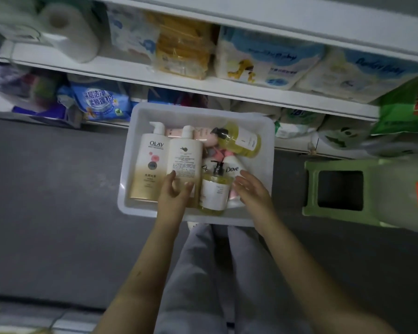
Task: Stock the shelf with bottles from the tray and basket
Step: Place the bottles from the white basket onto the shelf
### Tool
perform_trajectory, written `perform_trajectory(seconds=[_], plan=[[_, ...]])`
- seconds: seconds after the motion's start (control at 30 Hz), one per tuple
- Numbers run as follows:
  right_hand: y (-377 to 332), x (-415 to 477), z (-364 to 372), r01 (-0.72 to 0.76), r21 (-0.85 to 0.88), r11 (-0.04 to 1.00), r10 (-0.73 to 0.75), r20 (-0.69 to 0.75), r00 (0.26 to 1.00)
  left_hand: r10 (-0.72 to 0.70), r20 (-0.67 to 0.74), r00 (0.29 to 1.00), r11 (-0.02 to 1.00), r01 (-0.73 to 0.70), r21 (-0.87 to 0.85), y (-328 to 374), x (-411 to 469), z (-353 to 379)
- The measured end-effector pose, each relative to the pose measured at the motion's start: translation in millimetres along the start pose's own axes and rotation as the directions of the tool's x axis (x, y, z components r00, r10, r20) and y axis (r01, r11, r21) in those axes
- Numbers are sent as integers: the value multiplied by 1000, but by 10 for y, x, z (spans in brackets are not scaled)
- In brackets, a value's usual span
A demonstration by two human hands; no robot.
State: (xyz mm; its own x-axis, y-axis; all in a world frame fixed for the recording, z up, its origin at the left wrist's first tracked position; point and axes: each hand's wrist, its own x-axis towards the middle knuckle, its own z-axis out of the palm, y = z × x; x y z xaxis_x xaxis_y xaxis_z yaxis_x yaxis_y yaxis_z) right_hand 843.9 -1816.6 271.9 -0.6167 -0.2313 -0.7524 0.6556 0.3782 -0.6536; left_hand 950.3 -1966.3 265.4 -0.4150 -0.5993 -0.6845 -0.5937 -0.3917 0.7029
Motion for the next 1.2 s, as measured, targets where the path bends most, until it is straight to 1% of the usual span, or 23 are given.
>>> perform_trajectory(seconds=[0.13,0.27,0.33,0.4,0.47,0.53,0.63,0.83,0.9,1.07,1.2], plan=[[100,179,39,-30,-27,999,30,27,999,17,-5,1000,997,-16,70,-78,210,54],[117,310,85,-58,-24,998,59,45,997,68,-29,997,964,-58,258,-126,420,88],[102,361,98,-69,-11,998,70,28,997,81,-48,996,922,-57,383,-164,502,105],[81,396,106,-73,-2,997,73,20,997,85,-30,996,862,-58,504,-159,530,138],[71,410,111,-75,16,997,75,13,997,77,-27,997,805,-47,592,-160,529,177],[74,419,109,-80,32,996,80,5,997,62,-45,997,769,-19,638,-168,540,224],[105,422,82,-90,49,995,90,0,996,77,-64,995,740,-14,673,-178,564,265],[191,373,-44,-113,75,991,114,-12,993,124,-85,989,724,-32,689,-188,652,224],[224,352,-90,-117,79,990,119,-25,993,111,-84,990,724,-23,690,-165,661,228],[292,315,-196,-121,76,990,126,-57,990,27,-86,996,752,36,659,-103,637,310],[345,307,-226,-120,93,988,126,-65,990,20,-38,999,775,9,632,-103,651,266]])
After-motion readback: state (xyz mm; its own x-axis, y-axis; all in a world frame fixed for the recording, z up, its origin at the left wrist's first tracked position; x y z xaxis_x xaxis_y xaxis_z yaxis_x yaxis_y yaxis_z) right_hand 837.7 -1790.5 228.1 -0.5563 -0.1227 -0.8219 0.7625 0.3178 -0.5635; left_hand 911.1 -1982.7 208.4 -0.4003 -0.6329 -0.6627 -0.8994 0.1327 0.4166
